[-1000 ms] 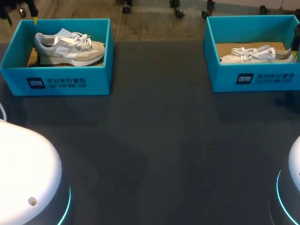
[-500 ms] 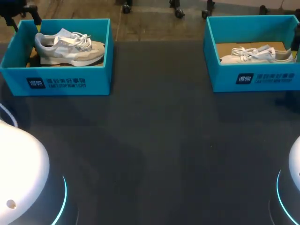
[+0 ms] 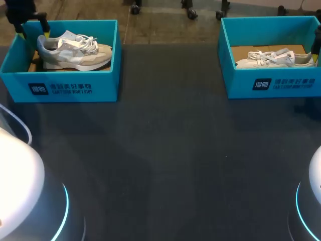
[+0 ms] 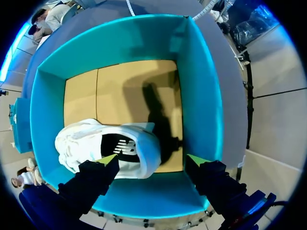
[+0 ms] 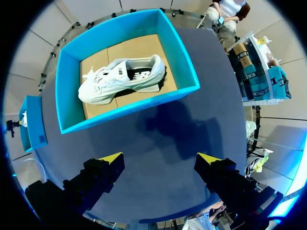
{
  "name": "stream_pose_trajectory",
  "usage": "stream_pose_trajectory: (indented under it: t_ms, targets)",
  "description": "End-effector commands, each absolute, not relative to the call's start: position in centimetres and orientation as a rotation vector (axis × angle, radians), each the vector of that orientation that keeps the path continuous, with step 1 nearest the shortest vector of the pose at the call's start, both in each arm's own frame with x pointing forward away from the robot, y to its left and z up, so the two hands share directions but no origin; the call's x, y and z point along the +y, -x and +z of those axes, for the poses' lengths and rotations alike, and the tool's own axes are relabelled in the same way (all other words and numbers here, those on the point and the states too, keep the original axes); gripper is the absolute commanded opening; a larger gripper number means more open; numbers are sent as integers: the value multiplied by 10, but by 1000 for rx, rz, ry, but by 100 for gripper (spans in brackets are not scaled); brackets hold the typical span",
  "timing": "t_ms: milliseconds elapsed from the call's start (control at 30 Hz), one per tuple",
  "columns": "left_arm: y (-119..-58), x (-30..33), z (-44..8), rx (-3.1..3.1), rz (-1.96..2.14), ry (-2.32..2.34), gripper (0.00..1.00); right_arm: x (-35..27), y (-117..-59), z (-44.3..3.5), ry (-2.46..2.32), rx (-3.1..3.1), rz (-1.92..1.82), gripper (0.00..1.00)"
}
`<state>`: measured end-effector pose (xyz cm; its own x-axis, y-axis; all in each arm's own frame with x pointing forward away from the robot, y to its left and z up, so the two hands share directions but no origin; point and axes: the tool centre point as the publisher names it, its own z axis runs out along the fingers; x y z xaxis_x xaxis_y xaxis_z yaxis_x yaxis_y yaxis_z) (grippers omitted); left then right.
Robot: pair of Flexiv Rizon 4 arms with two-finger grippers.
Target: Take the shoe out of the shoebox, open the shoe tongue, remove and reinsert the insole, then place the shoe into the shoebox
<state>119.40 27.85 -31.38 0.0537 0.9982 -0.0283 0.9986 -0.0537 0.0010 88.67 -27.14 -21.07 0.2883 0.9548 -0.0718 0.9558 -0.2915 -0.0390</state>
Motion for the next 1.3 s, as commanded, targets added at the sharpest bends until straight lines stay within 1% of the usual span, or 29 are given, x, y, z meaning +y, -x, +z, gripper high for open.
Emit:
stream_pose_trajectory:
  t_ms: [33, 67, 133, 200, 300, 533, 833, 967, 1000, 1067, 1133, 1233, 1300]
  targets:
    - [-1200, 279, -327, 2155, -38, -2278, 83, -271, -887, -211, -2512, 1862, -130, 100]
    - [-1201, 280, -330, 2160, -36, -2282, 82, -271, -887, -211, -2512, 1862, -130, 100]
    - [-1201, 280, -334, 2167, -52, -2292, 83, -271, -887, -211, -2512, 1862, -130, 100]
    - [-1201, 281, -339, 2165, -65, -2303, 89, -271, -887, -211, -2512, 1862, -130, 100]
    - [-1200, 281, -346, 2168, -53, -2304, 91, -271, -887, -211, -2512, 1862, -130, 100]
    - [-1200, 280, -354, 2183, -58, -2298, 85, -271, -887, -211, -2512, 1862, -130, 100]
    - [-1202, 280, -367, 2193, -76, -2289, 85, -271, -887, -211, -2512, 1862, -130, 100]
    - [-1202, 280, -373, 2205, -84, -2281, 81, -271, -887, -211, -2512, 1862, -130, 100]
    - [-1202, 280, -375, 2208, -83, -2279, 79, -271, -887, -211, -2512, 1862, -130, 100]
    - [-1202, 280, -378, 2215, -76, -2273, 72, -271, -887, -211, -2512, 1862, -130, 100]
    - [-1202, 280, -380, 2220, -77, -2270, 69, -271, -887, -211, -2512, 1862, -130, 100]
    - [-1203, 280, -383, 2225, -79, -2267, 71, -271, -887, -211, -2512, 1862, -130, 100]
    - [-1203, 280, -385, 2230, -81, -2265, 64, -271, -887, -211, -2512, 1862, -130, 100]
